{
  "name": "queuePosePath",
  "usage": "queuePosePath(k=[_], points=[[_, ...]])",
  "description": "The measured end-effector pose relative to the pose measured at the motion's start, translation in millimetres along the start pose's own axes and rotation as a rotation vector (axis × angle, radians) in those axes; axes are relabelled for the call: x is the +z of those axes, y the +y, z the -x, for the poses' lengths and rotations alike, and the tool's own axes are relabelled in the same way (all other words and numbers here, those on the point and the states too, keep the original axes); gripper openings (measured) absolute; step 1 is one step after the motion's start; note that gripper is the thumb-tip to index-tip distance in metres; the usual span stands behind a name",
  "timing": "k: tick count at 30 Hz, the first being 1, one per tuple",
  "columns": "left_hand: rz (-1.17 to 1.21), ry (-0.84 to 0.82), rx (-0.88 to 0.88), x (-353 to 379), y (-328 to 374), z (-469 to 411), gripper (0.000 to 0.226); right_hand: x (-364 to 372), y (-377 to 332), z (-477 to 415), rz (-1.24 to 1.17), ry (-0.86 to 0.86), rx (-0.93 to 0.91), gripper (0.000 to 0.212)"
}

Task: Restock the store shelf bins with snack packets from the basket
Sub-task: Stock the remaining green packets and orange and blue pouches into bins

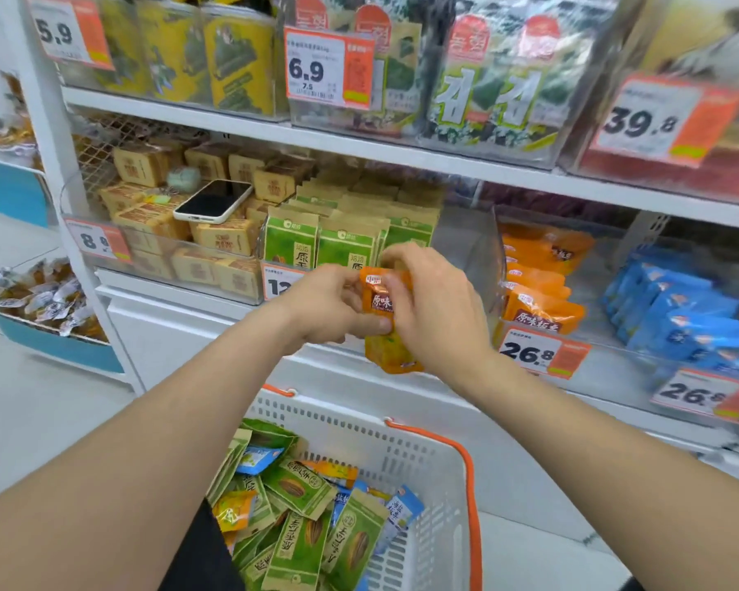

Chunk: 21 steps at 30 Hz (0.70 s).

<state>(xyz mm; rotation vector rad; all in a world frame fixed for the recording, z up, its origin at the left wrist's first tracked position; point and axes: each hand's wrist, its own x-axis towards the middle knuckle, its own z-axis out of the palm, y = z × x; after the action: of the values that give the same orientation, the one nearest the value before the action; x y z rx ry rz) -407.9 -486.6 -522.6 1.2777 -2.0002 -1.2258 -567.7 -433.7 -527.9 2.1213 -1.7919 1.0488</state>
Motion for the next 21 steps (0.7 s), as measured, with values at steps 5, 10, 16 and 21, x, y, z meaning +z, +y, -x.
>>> queuePosePath(k=[5,10,16,21], points=[[0.255,0.081,0.171,36,36,-2,0.021,-47,8,-9,-0.319,0.159,0.411,0.050],[0.381,0.186,0.260,72,66,-13,0.016,-86,33,-20,-0.421,0.073,0.687,0.058],[-0.408,0.465,0.633,117,77,-30,0.015,-104,117,-37,-0.536,0.187,0.993,0.077],[-0.805,0.375,0.783,156,76,-48,0.041,-113,147,-23,-0.418,0.335,1.002,0.068]])
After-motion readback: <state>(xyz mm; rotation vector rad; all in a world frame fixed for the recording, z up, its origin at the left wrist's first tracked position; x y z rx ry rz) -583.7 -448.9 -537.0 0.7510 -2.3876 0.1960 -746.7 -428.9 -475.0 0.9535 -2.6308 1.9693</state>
